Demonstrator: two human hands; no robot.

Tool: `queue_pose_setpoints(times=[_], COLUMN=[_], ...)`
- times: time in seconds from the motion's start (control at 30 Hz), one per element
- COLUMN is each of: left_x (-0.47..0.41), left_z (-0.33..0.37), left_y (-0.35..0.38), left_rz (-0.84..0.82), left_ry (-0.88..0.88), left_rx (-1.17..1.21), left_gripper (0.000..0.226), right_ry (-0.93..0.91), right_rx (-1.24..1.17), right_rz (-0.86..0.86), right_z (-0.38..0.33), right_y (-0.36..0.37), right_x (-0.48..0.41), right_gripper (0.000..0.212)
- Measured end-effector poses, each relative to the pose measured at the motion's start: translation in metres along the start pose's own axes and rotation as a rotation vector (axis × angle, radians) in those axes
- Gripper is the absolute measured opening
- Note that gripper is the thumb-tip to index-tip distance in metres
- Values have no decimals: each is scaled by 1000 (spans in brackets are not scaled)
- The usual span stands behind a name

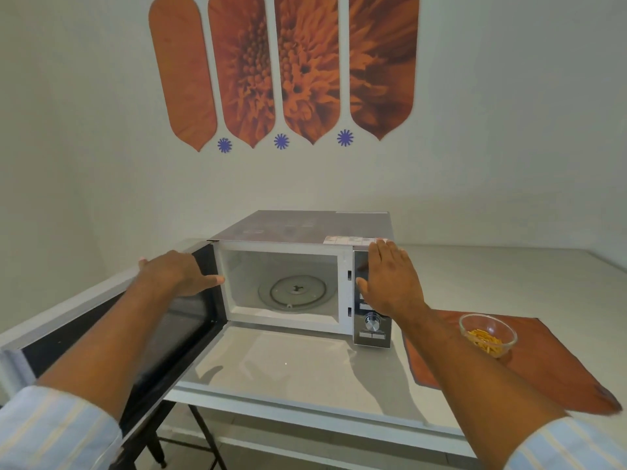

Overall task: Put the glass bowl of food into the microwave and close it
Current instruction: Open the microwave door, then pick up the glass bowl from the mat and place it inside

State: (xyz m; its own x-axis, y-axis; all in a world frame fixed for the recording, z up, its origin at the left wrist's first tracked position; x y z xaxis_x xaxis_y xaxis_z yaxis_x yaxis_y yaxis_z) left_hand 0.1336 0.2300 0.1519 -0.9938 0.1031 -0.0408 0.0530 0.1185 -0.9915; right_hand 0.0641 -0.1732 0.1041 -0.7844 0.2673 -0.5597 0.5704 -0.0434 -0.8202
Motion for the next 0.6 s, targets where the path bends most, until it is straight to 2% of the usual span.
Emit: queue_pose_setpoints(times=[0.1,0.17,0.27,0.33,0.4,0.5,0.6], left_x=[-4,-3,2,4,9,30,59], left_z=[6,6,4,21,60,122,180], left_y=[14,20,26,23,14,10,13], left_rz=[-28,10,130,296,523,844,961], left_ry=[33,36,-26,14,181,467,667], left_rx=[-128,-227,-215,-111,46,483,795], left_gripper=[84,97,124,122,109,67,34], right_ry=[7,11,29,36,49,51,50], right_rx=[-9,-13,-24,-11,-10,-24,-84], right_rz=[26,30,29,19,17,23,24], right_z=[0,0,-1,-1,-2,-2,8], right_y=[2,3,5,6,5,0,-3], right_x=[-1,-1,-1,0,0,1,9], right_gripper=[81,82,85,86,89,91,91])
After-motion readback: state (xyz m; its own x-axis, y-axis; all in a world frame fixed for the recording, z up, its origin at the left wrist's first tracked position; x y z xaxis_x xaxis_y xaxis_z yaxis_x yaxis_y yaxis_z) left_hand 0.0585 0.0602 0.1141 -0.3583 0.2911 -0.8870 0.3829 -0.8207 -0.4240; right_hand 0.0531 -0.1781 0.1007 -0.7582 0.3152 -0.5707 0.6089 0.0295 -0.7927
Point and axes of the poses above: each hand's wrist, its own x-axis away from the middle knuckle, its own y-axis out of the palm, z = x × y, the point moved 8 cm from there along -x, towards the middle knuckle, and after that the axes turned 11 degrees about y, right-handed, at the moved point
